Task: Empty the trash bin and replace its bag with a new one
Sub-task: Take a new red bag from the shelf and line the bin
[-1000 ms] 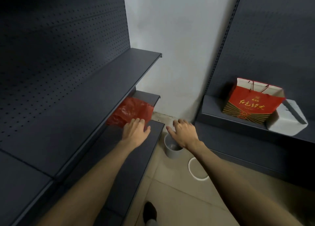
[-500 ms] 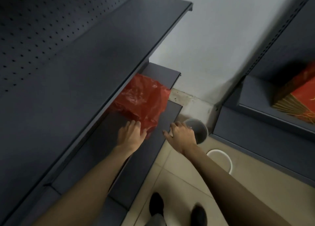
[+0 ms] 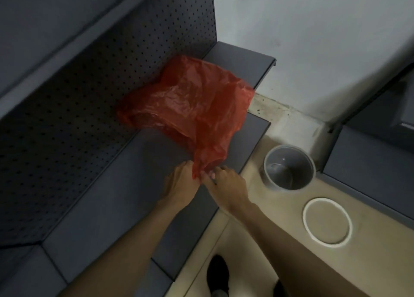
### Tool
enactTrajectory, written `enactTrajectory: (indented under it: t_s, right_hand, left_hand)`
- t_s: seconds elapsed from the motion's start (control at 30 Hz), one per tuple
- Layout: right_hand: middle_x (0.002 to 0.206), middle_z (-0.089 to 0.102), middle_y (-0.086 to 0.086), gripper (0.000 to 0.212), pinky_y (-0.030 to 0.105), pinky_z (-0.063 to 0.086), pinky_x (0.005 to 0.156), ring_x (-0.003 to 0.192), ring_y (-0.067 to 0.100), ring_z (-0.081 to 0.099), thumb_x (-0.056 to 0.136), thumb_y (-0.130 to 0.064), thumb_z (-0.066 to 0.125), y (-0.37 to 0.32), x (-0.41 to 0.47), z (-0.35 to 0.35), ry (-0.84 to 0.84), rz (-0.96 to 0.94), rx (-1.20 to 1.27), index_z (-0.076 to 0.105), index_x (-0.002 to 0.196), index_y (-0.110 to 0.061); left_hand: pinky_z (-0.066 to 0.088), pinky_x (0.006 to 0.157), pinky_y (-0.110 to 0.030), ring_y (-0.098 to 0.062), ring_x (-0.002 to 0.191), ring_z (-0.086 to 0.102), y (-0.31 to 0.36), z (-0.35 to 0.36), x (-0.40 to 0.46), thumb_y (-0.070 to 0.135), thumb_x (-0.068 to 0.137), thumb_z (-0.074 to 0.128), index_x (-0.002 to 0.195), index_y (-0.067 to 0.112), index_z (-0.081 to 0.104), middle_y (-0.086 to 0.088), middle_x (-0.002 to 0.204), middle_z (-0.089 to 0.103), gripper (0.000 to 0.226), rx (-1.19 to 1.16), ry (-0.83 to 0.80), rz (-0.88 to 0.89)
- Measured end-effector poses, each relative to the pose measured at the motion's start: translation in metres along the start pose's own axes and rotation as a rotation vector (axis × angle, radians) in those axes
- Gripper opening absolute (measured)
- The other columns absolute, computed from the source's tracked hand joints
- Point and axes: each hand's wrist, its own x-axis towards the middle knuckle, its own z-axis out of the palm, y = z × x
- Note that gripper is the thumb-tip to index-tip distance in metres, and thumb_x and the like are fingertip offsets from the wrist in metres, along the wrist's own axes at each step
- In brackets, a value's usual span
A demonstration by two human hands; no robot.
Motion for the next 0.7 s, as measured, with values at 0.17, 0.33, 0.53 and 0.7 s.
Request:
enactTrajectory:
  t_s: [0.17, 0.33, 0.53, 0.7]
  right_hand:
    - [0.101, 0.064, 0.002, 0.037, 0.042, 0.051, 0.078, 0.090, 0.022, 0.063, 0.096, -0.050, 0.042, -0.010, 0.015, 0.003, 0.021, 0.096, 0.336, 0.062, 0.096, -0.018]
    - [0.086, 0.066, 0.008, 0.012, 0.044, 0.051, 0.069, 0.079, 0.032, 0.063, 0.094, -0.018, 0.049, -0.002, 0.021, -0.018, 0.096, 0.100, 0.430, 0.054, 0.087, -0.010]
    - [0.072, 0.065, 0.006, 0.011, 0.050, 0.053, 0.062, 0.061, 0.027, 0.059, 0.089, -0.021, 0.050, 0.034, 0.008, -0.062, 0.183, 0.159, 0.455, 0.059, 0.092, -0.015]
    - [0.067, 0.064, -0.001, 0.016, 0.046, 0.055, 0.058, 0.055, 0.019, 0.059, 0.090, -0.029, 0.050, 0.071, -0.011, -0.095, 0.255, 0.193, 0.495, 0.061, 0.087, -0.018]
  left_hand:
    - [0.052, 0.069, -0.038, -0.015, 0.079, 0.062, 0.008, 0.001, -0.004, 0.034, 0.080, 0.057, 0.093, 0.018, 0.059, 0.006, 0.086, 0.060, 0.021, -0.328, -0.049, 0.123]
    - [0.054, 0.084, -0.045, -0.023, 0.098, 0.062, -0.002, -0.020, 0.015, 0.007, 0.085, 0.062, 0.122, 0.014, 0.063, -0.005, 0.118, 0.059, 0.038, -0.200, 0.137, 0.120]
    - [0.052, 0.086, -0.051, -0.038, 0.123, 0.049, -0.005, -0.051, 0.051, 0.017, 0.084, 0.073, 0.148, 0.017, 0.028, -0.013, 0.149, 0.030, 0.078, -0.083, 0.395, -0.112]
    - [0.046, 0.091, -0.062, -0.049, 0.127, 0.039, 0.003, -0.053, 0.063, 0.019, 0.080, 0.078, 0.153, 0.020, 0.014, -0.020, 0.151, 0.025, 0.097, 0.051, 0.373, -0.290]
